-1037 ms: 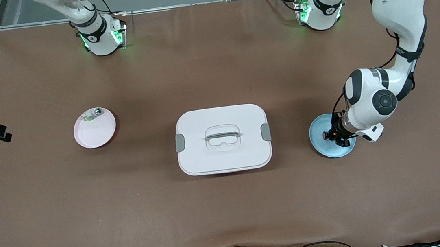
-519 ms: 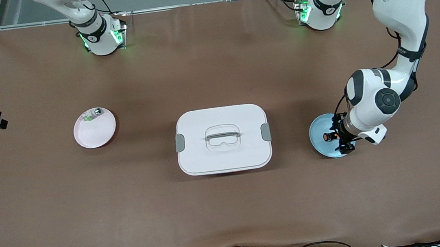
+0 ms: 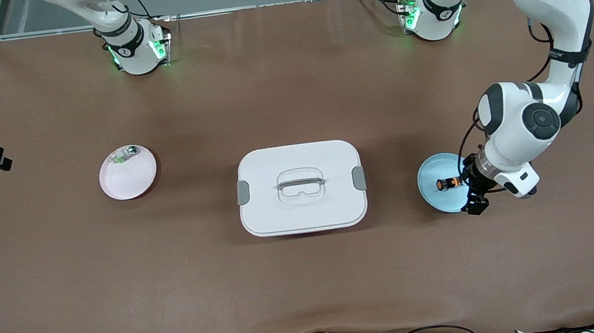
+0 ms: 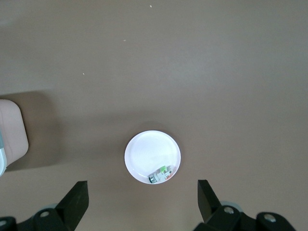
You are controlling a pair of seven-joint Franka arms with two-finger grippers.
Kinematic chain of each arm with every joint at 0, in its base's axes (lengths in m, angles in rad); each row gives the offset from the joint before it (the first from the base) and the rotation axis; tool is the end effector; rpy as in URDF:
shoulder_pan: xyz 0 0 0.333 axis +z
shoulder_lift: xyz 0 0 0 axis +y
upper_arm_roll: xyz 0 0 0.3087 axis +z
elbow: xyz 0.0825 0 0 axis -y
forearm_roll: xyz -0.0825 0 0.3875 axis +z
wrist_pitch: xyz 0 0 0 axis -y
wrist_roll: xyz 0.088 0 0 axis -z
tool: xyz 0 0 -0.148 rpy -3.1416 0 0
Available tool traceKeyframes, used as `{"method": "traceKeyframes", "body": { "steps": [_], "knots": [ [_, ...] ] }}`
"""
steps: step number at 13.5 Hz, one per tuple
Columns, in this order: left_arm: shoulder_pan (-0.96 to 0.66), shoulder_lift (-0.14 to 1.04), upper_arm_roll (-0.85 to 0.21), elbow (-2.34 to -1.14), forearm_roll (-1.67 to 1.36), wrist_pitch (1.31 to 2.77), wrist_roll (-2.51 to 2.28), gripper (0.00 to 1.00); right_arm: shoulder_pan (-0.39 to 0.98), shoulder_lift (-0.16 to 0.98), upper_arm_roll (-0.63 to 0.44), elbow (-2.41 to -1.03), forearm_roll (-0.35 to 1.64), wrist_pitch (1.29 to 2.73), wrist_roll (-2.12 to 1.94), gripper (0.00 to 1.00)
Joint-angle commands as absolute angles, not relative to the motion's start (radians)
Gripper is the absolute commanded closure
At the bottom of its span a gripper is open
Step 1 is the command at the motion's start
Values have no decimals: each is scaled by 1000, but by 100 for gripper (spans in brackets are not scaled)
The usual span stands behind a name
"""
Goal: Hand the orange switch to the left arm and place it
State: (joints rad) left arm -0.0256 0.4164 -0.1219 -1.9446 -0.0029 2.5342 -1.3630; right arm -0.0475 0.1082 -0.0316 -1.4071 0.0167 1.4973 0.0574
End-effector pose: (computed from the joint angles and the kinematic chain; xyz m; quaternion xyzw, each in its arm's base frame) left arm 0.6374 -0.0928 0.2360 0.8127 0.5755 0.0469 0.0785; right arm 0.5814 -0.0425 0.5853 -0.9977 0.0676 0.0089 0.0067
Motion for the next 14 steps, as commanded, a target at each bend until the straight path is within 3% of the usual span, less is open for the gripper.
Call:
{"method": "traceKeyframes", "body": {
  "steps": [1,5,14],
  "knots": [
    [-15,348,-124,-1974,15,2533,-1164,0,-60,45,-26,-1488,29,1500,103,0],
    [46,256,-126,-2005,14,2482,-818,0,-61,2,-26,-1551,28,1532,104,0],
    [147,81,-130,-1968,-46,2178,-241,0,-100,5,-26,-1575,71,1548,109,0]
  ]
}}
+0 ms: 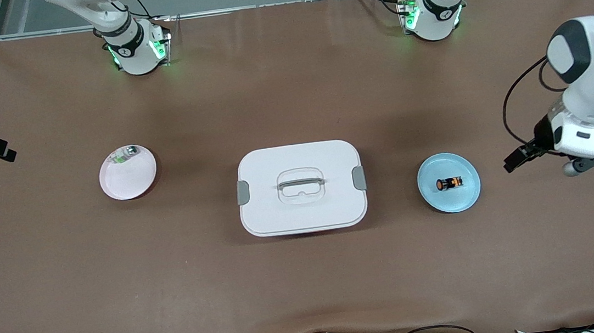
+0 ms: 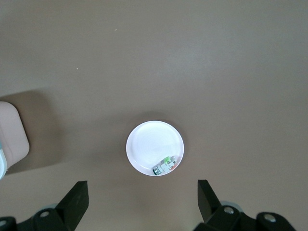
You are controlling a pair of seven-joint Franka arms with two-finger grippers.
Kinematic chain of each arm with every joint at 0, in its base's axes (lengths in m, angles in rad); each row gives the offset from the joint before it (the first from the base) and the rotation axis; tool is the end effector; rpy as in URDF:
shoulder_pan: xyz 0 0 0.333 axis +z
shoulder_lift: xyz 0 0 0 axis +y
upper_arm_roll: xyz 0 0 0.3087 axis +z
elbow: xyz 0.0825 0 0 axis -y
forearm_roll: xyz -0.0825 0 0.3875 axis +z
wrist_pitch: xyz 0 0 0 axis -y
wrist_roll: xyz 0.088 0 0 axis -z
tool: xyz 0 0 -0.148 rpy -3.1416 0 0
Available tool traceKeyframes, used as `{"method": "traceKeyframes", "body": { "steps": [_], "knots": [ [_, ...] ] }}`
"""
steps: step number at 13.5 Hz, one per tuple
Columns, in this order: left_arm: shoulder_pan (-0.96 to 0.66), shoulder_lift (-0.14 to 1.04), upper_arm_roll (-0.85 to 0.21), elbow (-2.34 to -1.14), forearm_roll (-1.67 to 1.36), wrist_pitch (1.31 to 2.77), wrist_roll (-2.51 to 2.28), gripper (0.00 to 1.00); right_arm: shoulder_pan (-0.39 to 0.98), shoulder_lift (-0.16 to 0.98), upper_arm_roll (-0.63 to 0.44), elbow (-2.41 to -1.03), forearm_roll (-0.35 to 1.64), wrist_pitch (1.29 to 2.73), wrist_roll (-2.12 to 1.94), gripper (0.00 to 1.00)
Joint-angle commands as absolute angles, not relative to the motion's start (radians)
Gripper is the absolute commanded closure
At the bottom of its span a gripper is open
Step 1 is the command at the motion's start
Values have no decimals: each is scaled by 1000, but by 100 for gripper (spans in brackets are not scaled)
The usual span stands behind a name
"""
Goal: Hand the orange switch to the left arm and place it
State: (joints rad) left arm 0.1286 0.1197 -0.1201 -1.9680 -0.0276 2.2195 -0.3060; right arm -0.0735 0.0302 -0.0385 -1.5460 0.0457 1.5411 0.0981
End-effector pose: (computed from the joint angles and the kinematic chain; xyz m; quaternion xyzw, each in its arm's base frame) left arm 0.6031 0.0045 0.3753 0.9840 0.1646 0.0627 0.0282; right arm 0.5597 -0.0557 0.5686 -0.9941 0.1045 0.0174 0.0224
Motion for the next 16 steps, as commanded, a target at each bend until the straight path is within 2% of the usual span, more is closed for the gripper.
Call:
{"method": "traceKeyframes", "body": {
  "steps": [1,10,12,15,16],
  "knots": [
    [153,54,-130,-1971,-46,2157,-200,0,-100,5,-26,-1580,71,1548,109,0],
    [163,-139,-132,-1965,-48,1951,-38,0,-81,8,-20,-1580,55,1557,86,0],
    [181,-155,-136,-1927,-48,1896,18,0,-78,8,-20,-1580,52,1559,84,0],
    [160,-135,-121,-1806,-46,1821,28,0,-80,8,-18,-1580,37,1568,42,0],
    [115,-124,-82,-1784,-45,1821,26,0,-80,8,-18,-1580,37,1569,34,0]
  ]
}}
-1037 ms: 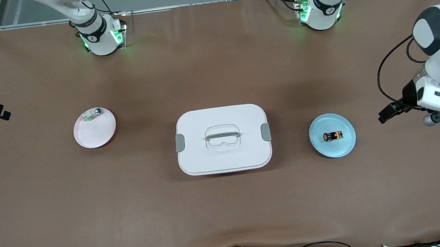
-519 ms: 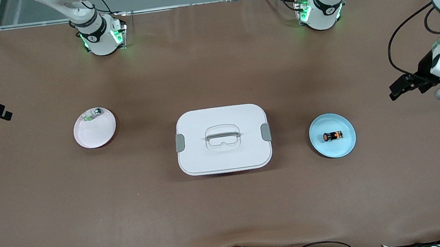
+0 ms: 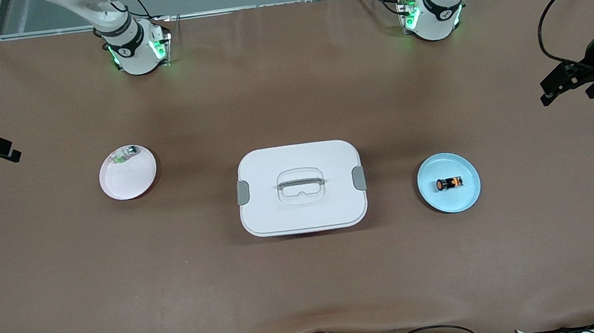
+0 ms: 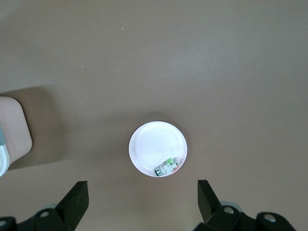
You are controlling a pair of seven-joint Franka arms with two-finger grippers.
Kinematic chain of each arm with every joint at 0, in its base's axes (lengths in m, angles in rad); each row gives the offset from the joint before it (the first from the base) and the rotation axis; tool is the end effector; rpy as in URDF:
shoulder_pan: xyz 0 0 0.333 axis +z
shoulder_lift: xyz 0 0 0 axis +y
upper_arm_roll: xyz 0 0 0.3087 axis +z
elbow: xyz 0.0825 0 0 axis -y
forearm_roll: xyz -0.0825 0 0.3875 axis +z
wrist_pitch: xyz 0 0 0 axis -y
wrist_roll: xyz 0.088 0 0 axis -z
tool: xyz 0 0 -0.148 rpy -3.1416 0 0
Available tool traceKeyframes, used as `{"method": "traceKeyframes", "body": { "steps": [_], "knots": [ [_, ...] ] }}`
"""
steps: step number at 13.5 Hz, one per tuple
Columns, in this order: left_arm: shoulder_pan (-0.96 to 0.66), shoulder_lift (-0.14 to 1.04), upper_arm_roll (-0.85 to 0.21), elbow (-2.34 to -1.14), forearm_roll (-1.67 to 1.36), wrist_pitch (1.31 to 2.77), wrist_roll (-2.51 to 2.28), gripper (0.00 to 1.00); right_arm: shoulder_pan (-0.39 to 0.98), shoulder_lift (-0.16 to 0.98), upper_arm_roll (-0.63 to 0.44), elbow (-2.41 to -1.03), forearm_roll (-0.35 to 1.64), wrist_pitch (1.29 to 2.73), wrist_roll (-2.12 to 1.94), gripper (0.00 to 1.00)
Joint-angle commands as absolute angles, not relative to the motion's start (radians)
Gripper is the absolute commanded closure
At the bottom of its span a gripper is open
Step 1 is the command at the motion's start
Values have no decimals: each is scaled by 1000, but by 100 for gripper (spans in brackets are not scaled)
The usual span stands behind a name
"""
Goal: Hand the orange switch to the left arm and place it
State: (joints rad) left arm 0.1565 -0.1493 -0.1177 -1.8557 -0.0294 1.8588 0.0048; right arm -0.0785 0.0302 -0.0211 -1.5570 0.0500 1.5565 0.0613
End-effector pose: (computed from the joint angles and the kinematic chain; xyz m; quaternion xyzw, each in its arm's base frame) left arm 0.5403 0.0145 0.5464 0.9969 0.0200 0.0757 0.0040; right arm 0.5620 -0.0485 0.5648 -0.9963 0.0804 0.0149 0.0250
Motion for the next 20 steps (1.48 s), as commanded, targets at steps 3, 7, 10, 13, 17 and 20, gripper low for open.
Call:
{"method": "traceKeyframes", "body": {
  "steps": [3,7,10,13,17,20],
  "knots": [
    [-47,-104,79,-1735,-43,1821,21,0,-80,8,-18,-1580,37,1572,35,0],
    [-51,-2,92,-1583,-40,1809,21,0,-81,8,-18,-1585,38,1577,41,0],
    [-58,6,92,-1568,-34,1772,28,0,-84,8,-20,-1585,40,1578,40,0],
    [-63,17,92,-1575,-32,1766,25,0,-84,8,-20,-1586,40,1582,38,0],
    [-58,3,89,-1566,-31,1740,23,0,-86,8,-20,-1592,40,1588,38,0],
    [-58,-3,71,-1560,-31,1689,11,0,-86,8,-20,-1594,40,1591,38,0]
  ]
}}
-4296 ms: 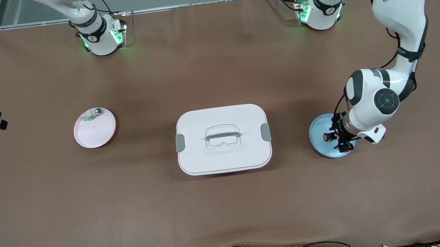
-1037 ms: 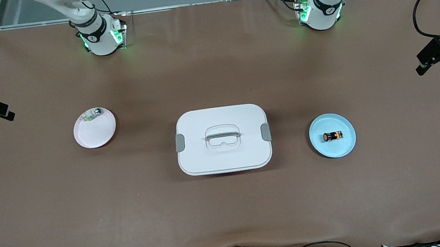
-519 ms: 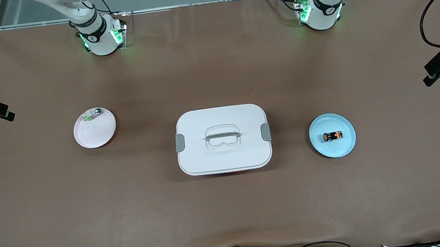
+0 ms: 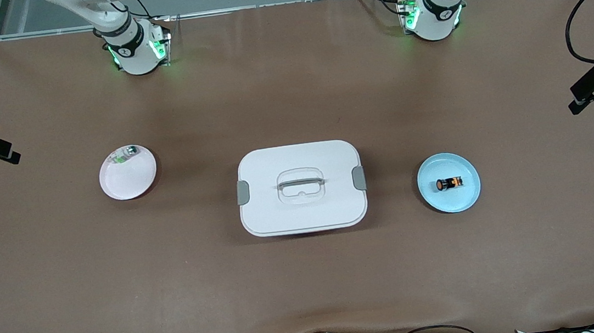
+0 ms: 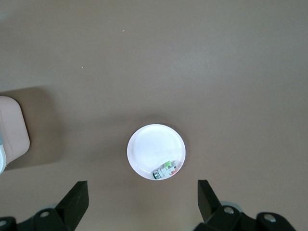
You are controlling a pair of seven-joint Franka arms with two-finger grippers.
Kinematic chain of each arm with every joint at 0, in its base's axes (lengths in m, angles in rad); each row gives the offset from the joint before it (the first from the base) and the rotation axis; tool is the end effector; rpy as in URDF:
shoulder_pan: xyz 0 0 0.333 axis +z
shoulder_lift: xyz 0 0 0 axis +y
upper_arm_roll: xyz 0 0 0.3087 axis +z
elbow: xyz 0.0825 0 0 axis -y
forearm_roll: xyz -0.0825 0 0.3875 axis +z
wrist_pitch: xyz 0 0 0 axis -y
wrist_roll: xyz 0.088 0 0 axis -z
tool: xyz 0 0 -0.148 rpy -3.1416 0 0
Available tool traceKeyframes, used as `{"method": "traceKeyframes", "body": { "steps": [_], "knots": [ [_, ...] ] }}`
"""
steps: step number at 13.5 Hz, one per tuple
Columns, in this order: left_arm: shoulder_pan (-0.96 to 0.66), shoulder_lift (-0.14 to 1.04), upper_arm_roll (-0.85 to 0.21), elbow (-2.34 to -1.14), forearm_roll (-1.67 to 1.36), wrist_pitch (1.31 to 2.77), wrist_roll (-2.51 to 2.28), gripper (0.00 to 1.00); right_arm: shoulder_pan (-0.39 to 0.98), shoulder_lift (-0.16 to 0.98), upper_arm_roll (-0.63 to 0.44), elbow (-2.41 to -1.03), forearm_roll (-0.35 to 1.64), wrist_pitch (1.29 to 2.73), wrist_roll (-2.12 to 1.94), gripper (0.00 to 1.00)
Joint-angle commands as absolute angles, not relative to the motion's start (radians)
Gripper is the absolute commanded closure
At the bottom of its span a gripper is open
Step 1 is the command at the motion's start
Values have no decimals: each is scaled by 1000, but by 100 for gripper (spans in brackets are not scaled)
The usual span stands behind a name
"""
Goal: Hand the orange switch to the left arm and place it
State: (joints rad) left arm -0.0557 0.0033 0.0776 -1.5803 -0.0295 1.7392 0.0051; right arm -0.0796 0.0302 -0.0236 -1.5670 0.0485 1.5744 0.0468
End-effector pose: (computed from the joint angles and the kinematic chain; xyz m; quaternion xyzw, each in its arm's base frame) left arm 0.5819 0.0088 0.5864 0.9968 0.0097 0.0779 0.0135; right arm 0.5637 -0.0510 0.5615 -0.9968 0.0753 0.0107 0.0242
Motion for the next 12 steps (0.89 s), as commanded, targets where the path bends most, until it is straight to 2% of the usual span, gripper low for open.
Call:
{"method": "traceKeyframes", "body": {
  "steps": [1,4,12],
  "knots": [
    [-57,-3,71,-1556,-35,1675,11,0,-86,8,-20,-1594,40,1591,38,0],
    [-54,-2,71,-1555,-32,1599,3,0,-87,8,-20,-1594,40,1592,38,0],
    [-58,0,71,-1555,-32,1598,-55,0,-89,8,-21,-1594,40,1592,37,0]
  ]
}}
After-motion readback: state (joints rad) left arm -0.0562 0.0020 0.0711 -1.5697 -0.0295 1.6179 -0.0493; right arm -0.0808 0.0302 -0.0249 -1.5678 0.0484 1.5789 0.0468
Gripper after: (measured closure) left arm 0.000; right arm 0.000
